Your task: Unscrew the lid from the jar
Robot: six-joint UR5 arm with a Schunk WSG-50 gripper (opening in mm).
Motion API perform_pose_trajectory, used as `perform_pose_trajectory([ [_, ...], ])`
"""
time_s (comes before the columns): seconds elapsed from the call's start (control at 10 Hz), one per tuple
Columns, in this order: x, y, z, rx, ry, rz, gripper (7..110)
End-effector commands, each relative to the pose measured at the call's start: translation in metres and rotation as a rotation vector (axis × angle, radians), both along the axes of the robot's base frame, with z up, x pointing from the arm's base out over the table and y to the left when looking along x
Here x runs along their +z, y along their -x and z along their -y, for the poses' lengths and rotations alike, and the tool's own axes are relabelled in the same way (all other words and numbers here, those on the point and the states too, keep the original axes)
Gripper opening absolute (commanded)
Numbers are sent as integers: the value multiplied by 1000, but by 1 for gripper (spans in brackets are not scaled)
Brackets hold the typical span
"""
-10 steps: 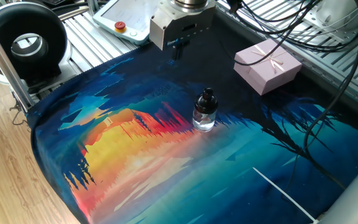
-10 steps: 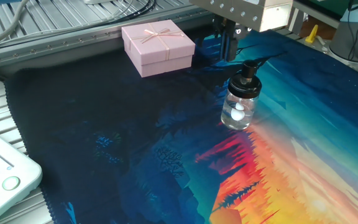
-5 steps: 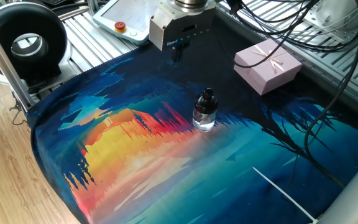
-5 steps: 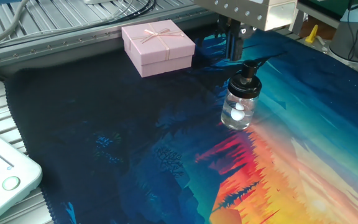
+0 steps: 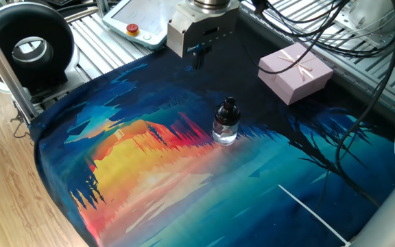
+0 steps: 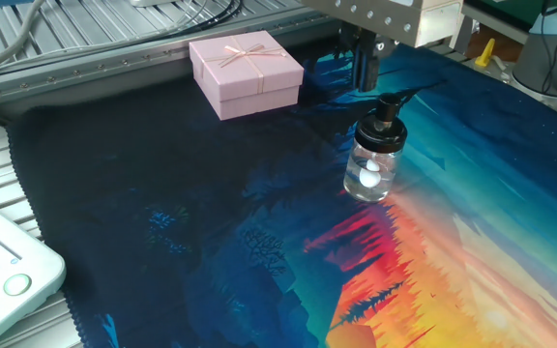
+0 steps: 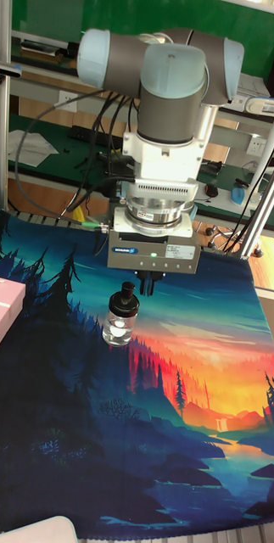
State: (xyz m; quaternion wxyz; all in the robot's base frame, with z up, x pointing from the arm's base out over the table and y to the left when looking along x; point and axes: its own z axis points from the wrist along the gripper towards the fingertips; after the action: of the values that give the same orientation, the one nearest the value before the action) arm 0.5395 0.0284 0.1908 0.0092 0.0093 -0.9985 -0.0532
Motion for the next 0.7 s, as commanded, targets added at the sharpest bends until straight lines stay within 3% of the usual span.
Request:
perform_pose_trajectory([
  [0.0,1,0,6,47,22,3,7],
  [0.6,0,0,11,131,45,10,7],
])
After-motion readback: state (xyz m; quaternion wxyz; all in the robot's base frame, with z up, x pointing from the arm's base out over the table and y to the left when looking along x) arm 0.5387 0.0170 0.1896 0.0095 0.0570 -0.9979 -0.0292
